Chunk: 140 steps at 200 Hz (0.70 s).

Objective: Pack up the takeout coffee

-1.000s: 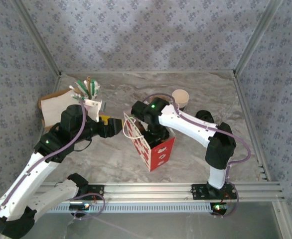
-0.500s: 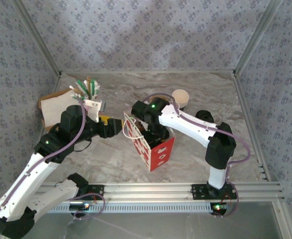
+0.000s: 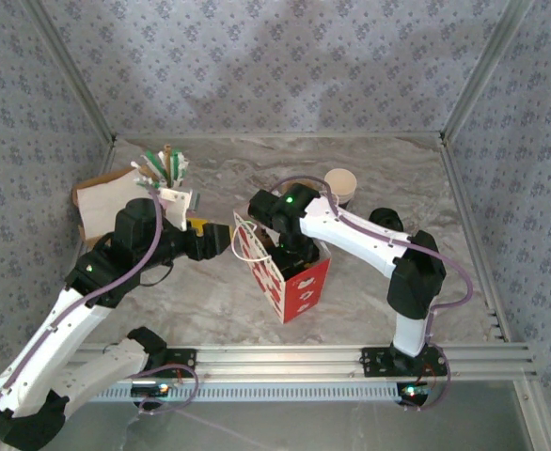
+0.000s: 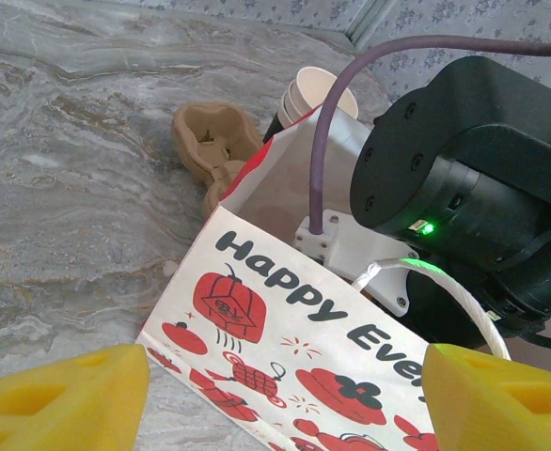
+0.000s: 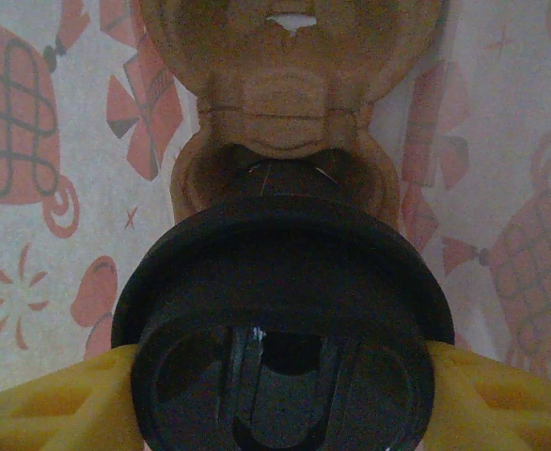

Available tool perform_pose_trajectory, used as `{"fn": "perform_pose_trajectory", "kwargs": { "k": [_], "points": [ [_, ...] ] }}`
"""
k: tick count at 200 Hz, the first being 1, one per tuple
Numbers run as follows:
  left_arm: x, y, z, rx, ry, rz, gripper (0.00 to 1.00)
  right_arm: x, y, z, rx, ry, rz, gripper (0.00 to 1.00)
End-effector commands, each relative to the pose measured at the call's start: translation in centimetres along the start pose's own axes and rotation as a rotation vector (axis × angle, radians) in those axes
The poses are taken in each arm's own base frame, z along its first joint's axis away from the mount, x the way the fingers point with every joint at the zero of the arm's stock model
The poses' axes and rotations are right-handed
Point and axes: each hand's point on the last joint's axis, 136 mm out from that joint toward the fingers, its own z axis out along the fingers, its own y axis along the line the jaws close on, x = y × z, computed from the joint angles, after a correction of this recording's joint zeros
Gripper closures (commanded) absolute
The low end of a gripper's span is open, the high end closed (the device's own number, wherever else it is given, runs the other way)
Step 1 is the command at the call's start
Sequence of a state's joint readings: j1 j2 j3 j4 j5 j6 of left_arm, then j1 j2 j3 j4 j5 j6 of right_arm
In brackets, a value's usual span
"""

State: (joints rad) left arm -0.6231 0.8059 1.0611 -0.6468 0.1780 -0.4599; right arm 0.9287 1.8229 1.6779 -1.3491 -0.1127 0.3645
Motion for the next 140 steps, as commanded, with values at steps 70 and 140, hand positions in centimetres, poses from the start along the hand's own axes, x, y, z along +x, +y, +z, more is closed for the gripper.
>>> {"fn": "perform_pose_trajectory", "kwargs": {
  "k": [70,140],
  "points": [
    [-0.6,-0.2,0.0,0.006,-0.026,0.026,0.23,-0.3,-0.1,1.8,-0.008,0.043,-0.007,0.37],
    [-0.4,-0.1,0.0,0.002,-0.025,0.026,0.23,-0.5,-0.2,2.5,-0.015,0.051,-0.001,0.37]
  ]
}}
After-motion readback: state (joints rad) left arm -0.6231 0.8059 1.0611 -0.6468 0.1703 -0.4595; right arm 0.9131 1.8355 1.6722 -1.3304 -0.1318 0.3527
